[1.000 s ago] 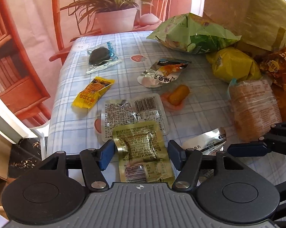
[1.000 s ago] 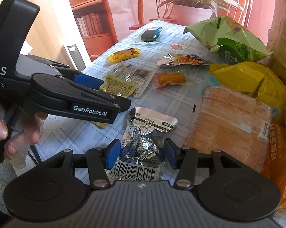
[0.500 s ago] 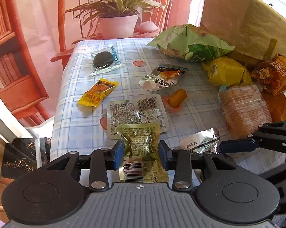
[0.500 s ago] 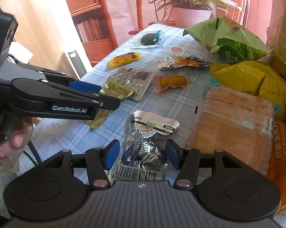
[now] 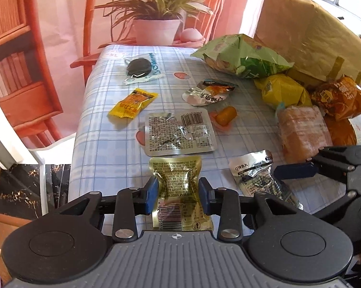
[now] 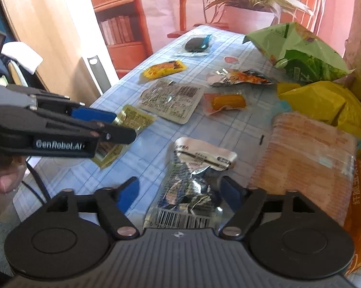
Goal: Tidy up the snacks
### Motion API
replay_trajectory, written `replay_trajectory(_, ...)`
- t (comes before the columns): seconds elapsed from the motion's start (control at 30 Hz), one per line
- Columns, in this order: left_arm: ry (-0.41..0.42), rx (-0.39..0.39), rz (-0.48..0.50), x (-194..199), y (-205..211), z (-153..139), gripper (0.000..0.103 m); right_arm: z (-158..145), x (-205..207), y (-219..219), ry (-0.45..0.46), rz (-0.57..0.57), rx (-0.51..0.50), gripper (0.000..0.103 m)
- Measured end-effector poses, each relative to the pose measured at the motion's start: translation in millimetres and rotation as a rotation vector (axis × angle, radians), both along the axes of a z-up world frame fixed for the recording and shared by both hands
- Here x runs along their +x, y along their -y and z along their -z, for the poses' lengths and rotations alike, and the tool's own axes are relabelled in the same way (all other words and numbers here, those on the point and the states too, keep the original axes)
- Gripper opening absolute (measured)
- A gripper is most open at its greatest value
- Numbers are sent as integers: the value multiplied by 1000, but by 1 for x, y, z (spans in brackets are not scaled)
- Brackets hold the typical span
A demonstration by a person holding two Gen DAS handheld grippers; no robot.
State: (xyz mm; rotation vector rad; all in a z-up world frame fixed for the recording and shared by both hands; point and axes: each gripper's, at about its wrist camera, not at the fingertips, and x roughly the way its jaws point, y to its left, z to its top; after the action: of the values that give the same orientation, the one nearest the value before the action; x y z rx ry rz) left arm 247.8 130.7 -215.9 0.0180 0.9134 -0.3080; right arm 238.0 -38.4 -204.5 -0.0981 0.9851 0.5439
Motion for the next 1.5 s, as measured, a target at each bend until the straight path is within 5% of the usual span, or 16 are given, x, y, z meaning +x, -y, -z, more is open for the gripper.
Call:
replay_trajectory(0.17, 15, -23, -7, -3, -2, -5, 38, 4, -3, -10, 34, -25, -52, 84)
replay_trajectory(0.23, 23, -34, -12, -3, -2, -7, 38, 4, -5, -10, 64, -24, -76, 70)
replay_trajectory(0.27, 26, -40, -16, -3, -3, -8, 38, 2, -4, -8, 70, -16, -68, 52)
replay_trajectory(0.53, 32, -54, -23, -4, -2, -12, 38, -9, -2, 9, 64, 26, 25, 41)
replay_trajectory(0.6, 36, -54, -23, -4, -1, -13, 38, -13, -3, 9, 75, 16, 42, 19)
replay_trajectory(0.67, 39, -56, -21, -4, -1, -15, 38, -15, -4, 8, 78, 8, 43, 11)
replay_trajectory(0.93, 38, -48, -21, -4, 0, -17, 38, -12, -5, 7, 75, -3, 42, 14)
replay_trajectory(1.1, 39, -53, -25, -6, 0, -17, 38, -4, -1, 8, 34, 12, 29, 46)
replay_trajectory(1.4, 44, -66, -36, -5, -4, -17, 38, 3, -1, -12, 80, -47, -44, 66)
replay_trajectory(1.5, 45, -70, -42, -6, -5, -18, 38, 5, 0, -14, 103, -58, -48, 57)
